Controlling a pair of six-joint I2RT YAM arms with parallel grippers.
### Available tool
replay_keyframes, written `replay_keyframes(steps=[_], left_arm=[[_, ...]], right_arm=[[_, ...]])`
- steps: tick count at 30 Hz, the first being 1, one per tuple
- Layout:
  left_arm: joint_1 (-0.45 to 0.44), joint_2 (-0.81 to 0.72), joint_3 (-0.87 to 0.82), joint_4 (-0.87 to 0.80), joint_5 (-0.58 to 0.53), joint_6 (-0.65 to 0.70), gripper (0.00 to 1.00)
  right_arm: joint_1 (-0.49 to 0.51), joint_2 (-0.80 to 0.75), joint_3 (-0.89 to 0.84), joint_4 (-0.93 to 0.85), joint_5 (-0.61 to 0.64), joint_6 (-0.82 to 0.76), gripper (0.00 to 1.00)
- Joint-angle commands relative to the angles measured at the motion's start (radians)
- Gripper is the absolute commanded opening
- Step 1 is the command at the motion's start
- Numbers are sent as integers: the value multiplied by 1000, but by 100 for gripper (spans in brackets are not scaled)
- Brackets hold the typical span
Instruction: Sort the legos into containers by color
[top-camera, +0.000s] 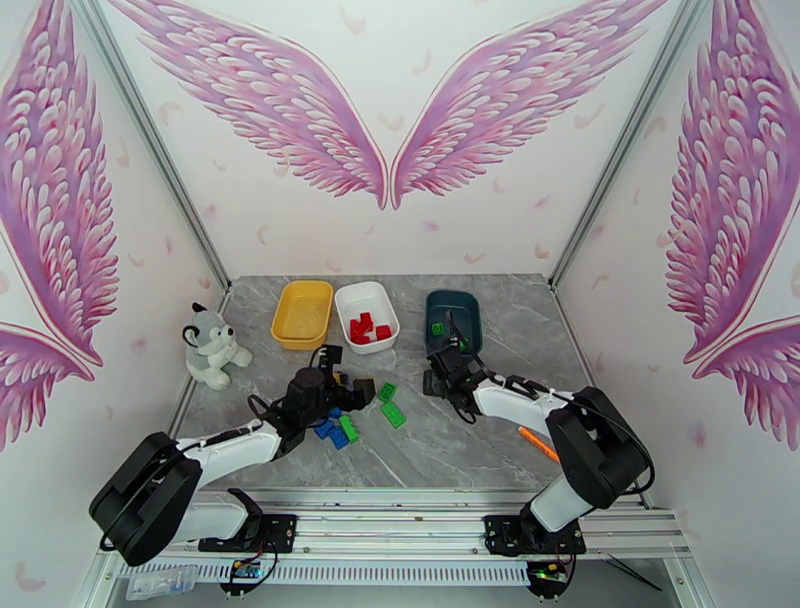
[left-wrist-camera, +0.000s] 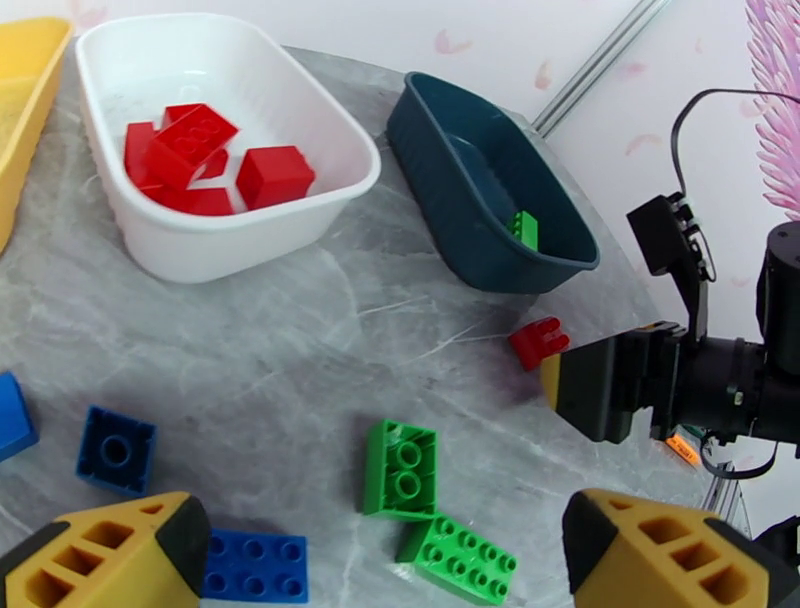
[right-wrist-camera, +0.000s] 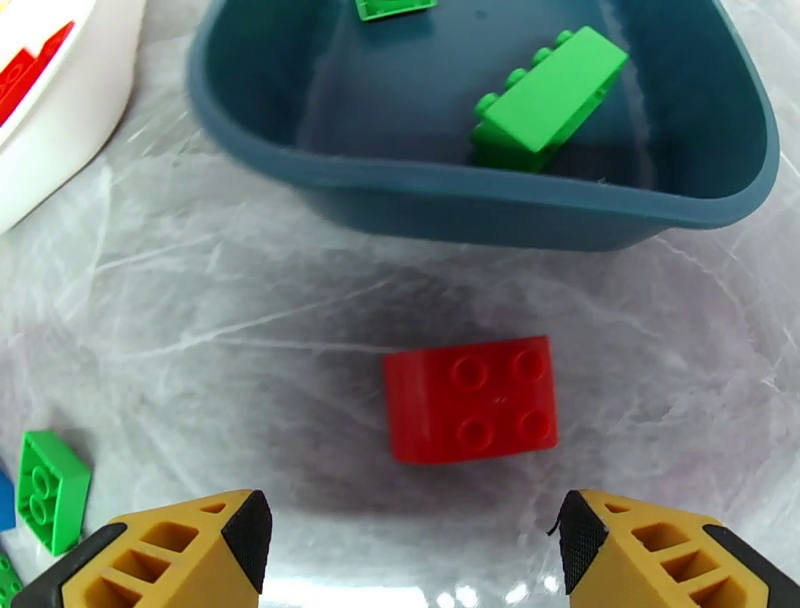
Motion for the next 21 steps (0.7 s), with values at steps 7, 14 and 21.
replay_keyframes(steps=[7, 14, 21], left_arm=[[-17, 70, 72, 64, 24, 13, 99], [-17, 87, 82, 72, 29, 13, 99], [-18, 83, 73, 72, 24, 11, 99]], right_arm=[[-77, 109, 31, 74, -42, 1, 78], [-99, 152, 79, 68, -76, -12, 72], [-101, 170, 106, 45, -85, -28, 61]])
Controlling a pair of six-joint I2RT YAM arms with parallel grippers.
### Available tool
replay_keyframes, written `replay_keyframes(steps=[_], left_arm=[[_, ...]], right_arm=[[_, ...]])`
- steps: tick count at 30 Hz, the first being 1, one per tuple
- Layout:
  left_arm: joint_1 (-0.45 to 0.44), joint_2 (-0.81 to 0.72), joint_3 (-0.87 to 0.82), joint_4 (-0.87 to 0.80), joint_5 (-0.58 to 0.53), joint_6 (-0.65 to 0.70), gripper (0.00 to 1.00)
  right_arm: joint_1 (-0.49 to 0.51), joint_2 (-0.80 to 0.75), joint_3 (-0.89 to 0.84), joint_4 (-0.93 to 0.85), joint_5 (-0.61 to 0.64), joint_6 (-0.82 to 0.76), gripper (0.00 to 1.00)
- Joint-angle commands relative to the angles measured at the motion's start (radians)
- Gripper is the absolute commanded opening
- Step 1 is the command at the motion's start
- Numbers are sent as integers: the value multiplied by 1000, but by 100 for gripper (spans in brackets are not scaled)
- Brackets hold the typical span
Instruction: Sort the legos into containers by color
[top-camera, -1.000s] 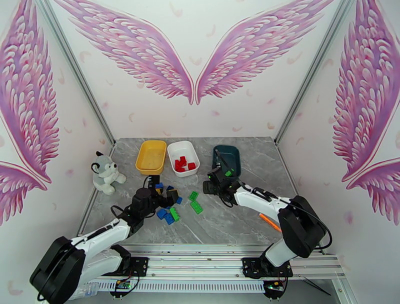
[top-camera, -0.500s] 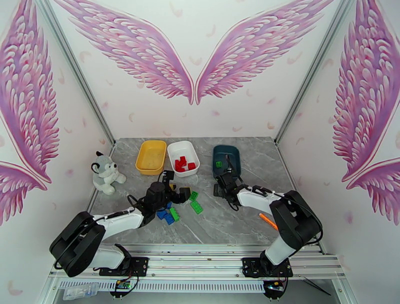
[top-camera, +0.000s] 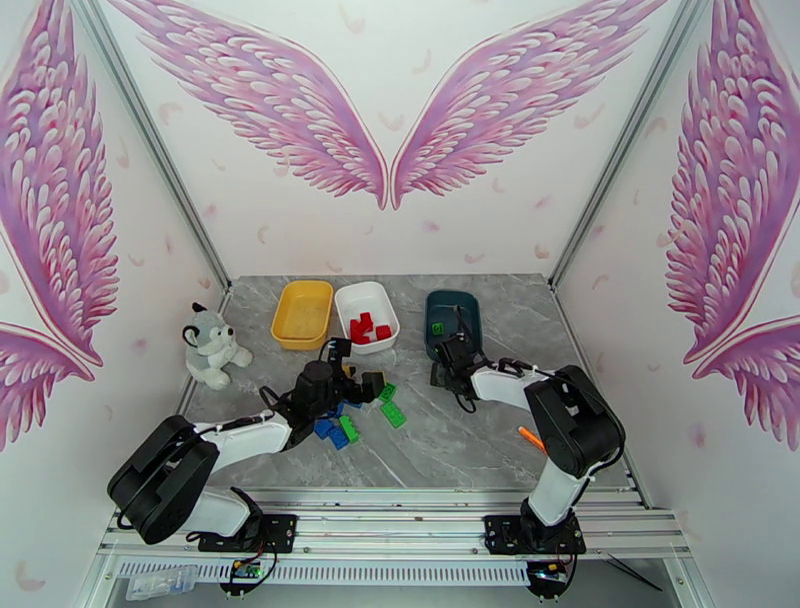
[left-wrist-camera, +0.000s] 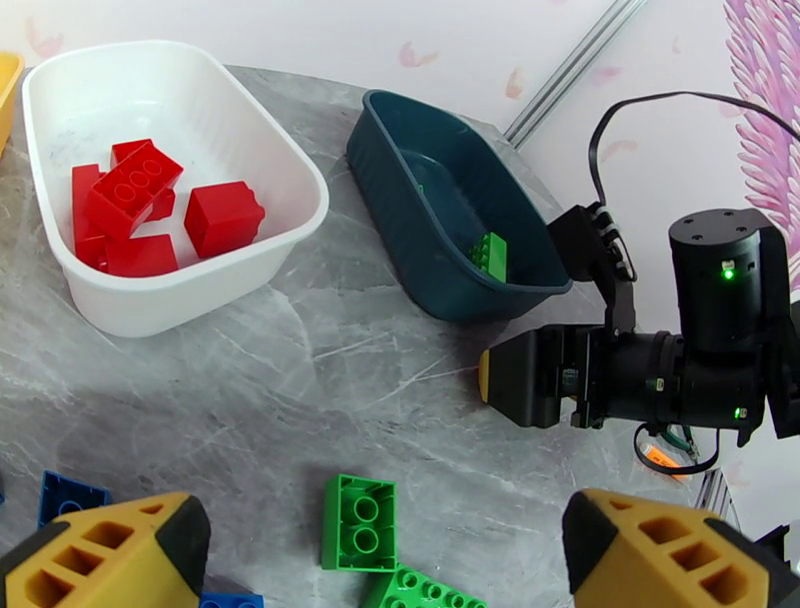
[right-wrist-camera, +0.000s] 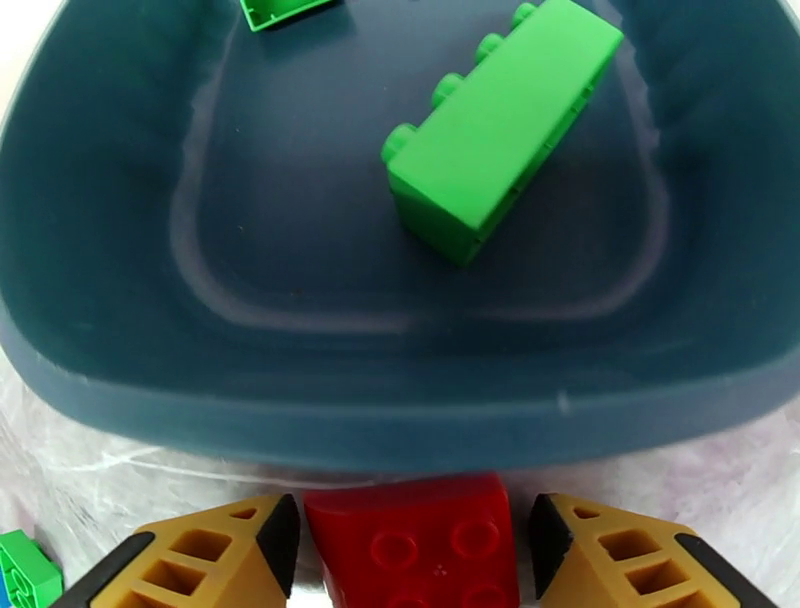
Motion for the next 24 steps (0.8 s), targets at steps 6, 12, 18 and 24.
replay_keyframes(steps=[6, 12, 18, 24], left_arm=[[-2, -1, 9, 7, -3, 12, 99], [23, -31, -29, 13, -26, 3, 99], [43, -92, -85, 12, -73, -11, 99], [49, -179, -136, -21, -129, -15, 99]], right_arm=[[-2, -6, 5, 4, -53, -13, 46], [38, -73, -45, 42, -111, -5, 39], [130, -129, -27, 45, -149, 5, 36], [191, -105, 116, 1, -169, -1, 36]])
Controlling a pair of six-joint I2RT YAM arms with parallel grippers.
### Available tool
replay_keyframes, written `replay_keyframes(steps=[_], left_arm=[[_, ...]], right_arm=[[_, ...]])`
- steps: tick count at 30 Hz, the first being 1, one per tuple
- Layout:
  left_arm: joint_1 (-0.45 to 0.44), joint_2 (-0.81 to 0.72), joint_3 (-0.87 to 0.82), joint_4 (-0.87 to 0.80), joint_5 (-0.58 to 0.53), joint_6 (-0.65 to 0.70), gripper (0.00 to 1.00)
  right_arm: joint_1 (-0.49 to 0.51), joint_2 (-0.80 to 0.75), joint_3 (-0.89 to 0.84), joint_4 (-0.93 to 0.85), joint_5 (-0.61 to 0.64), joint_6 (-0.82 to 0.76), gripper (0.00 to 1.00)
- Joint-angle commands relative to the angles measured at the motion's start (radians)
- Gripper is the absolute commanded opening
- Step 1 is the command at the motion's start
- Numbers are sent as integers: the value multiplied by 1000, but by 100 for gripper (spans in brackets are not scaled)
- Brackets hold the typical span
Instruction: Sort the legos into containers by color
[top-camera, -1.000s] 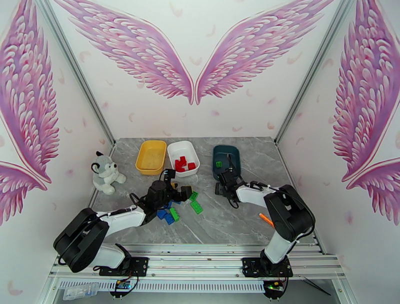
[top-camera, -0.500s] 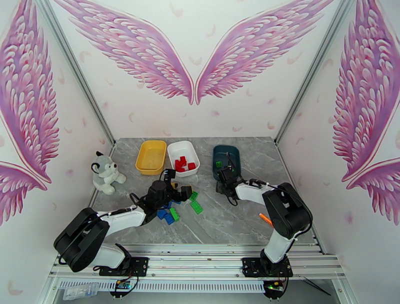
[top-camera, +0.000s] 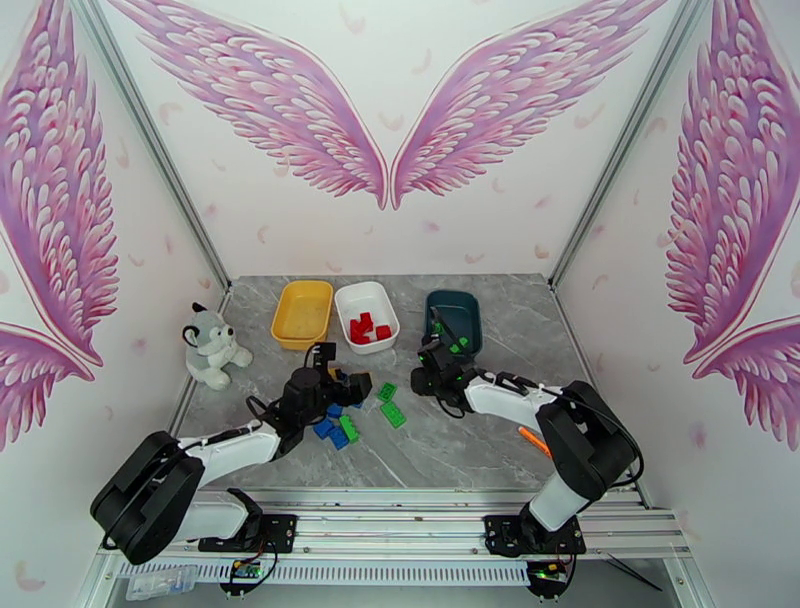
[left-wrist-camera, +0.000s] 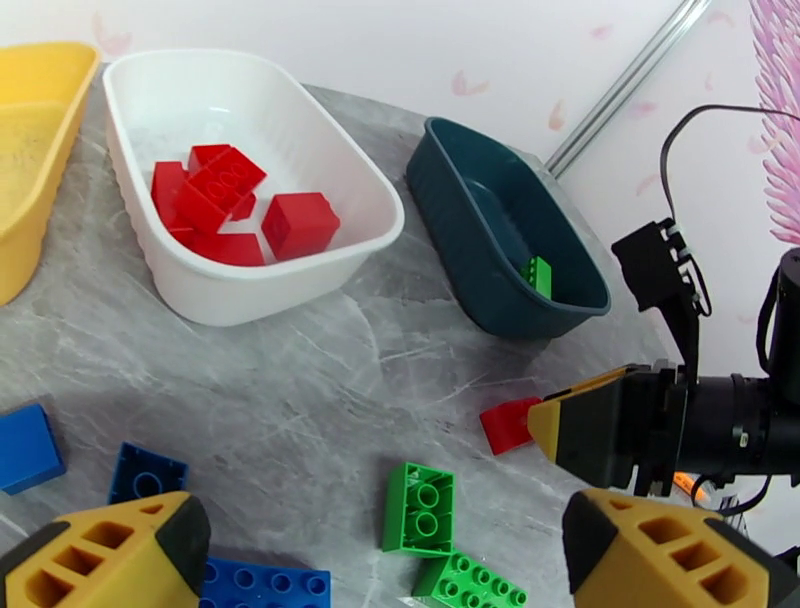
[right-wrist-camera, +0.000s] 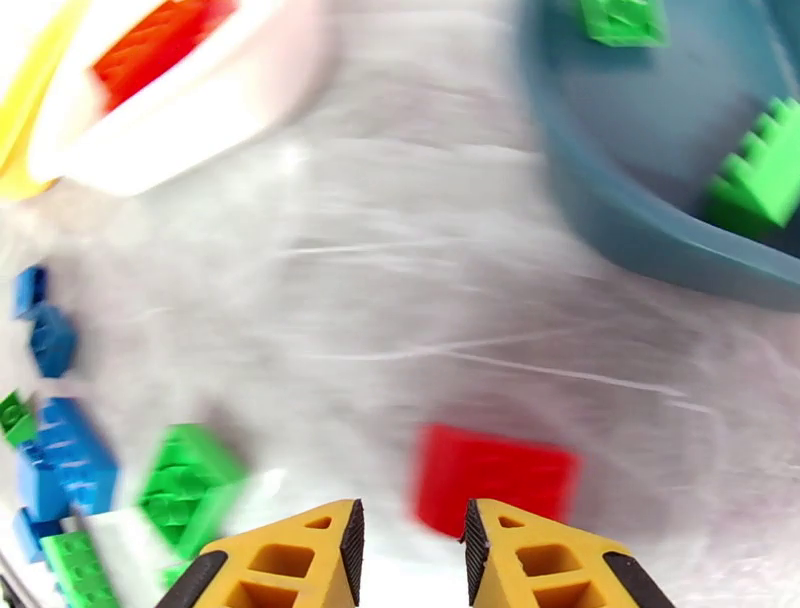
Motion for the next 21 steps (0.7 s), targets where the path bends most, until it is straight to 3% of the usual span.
replay_keyframes(steps=[1, 5, 8, 15, 21], left_arm=[[8, -58, -32, -32, -47, -5, 99], [17, -105, -52, -63, -58, 0, 99], [23, -139, -67, -81, -55, 6, 99], [29, -201, -93, -116, -39, 6, 99], [31, -249, -94, -137, -41, 9, 99]], right_arm=[[16, 25, 131, -30, -25, 3, 36], [17, 103, 280, -110, -11, -4, 35], [16, 113, 293, -129, 22, 2, 41], [12, 43, 99, -98, 111, 1, 62], [-20, 13, -58, -21, 109, 20, 70]])
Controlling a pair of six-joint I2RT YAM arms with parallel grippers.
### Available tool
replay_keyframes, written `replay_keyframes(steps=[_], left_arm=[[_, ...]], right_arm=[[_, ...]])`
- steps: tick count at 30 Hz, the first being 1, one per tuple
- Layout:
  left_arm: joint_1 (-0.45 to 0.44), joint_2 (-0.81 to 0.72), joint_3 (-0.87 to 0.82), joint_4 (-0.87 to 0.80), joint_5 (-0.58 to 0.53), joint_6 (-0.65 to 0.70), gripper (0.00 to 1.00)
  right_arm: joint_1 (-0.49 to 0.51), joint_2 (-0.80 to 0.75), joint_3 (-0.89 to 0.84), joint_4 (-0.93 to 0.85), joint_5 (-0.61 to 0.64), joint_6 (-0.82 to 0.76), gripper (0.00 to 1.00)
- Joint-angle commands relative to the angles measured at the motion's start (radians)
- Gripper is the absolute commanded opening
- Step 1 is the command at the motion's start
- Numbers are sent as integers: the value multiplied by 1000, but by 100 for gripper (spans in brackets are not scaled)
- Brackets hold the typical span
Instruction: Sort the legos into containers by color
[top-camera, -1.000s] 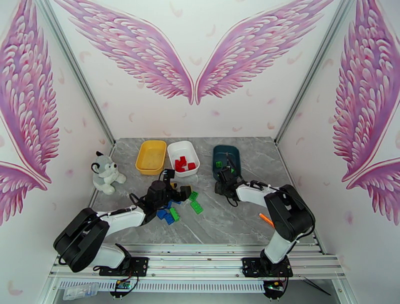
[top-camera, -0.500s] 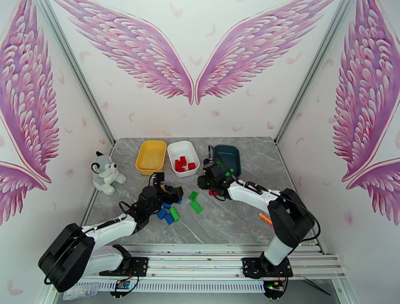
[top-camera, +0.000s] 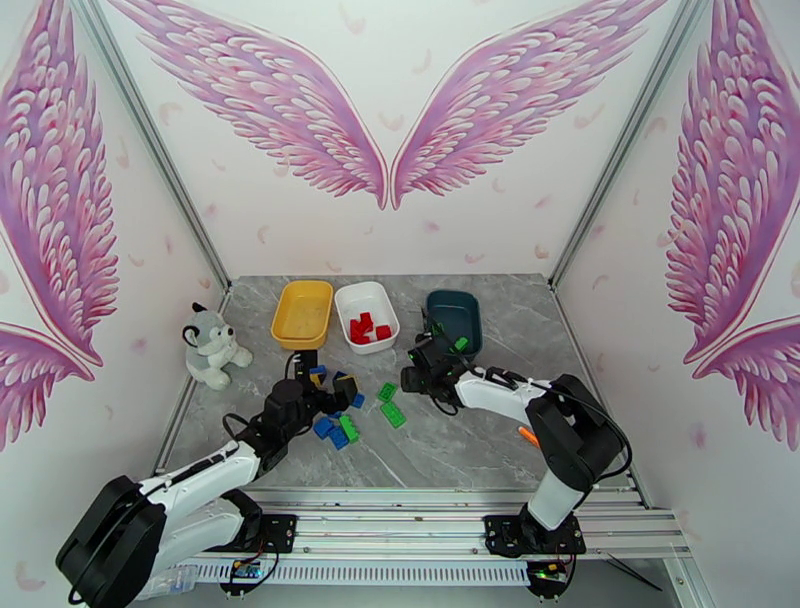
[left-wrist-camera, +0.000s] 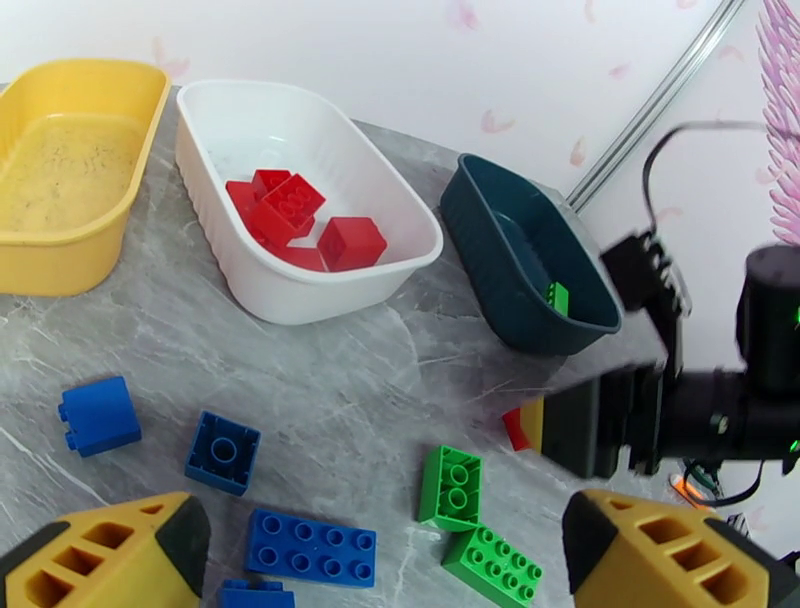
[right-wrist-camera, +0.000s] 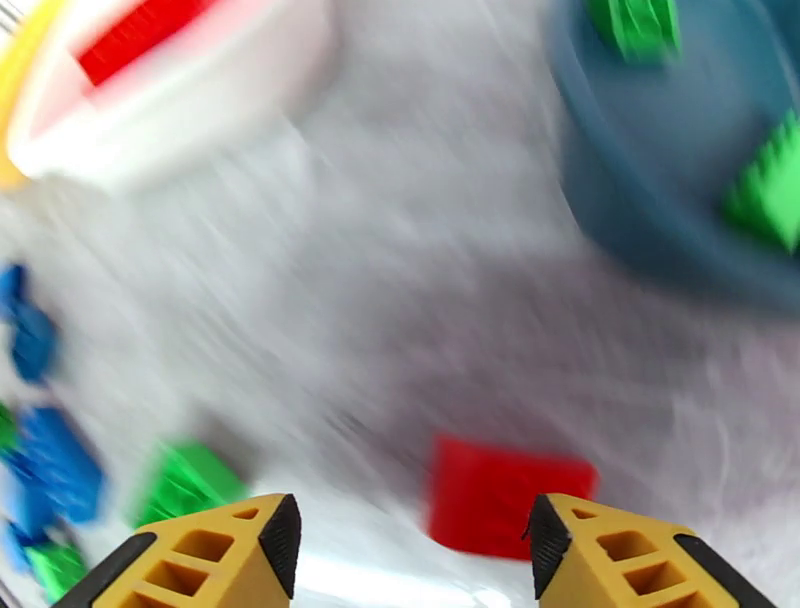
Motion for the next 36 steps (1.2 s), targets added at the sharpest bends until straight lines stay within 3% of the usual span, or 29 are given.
replay_keyframes(steps=[1, 11, 22, 29, 36], left_arm=[[5, -25, -7, -34, 3, 9, 99], [6, 72, 28, 13, 20, 15, 99], [5, 124, 41, 51, 53, 2, 99], [5, 123, 37, 50, 47, 1, 99], [5, 134, 42, 52, 46, 3, 99]], right_arm=[[-24, -23, -56, 29, 19, 23, 71], [-34, 64, -62, 73, 43, 41, 70], [-33, 169, -26, 93, 31, 56, 52], [-25, 103, -73, 121, -10, 62, 38], [-7, -24, -93, 100, -37, 58, 35]])
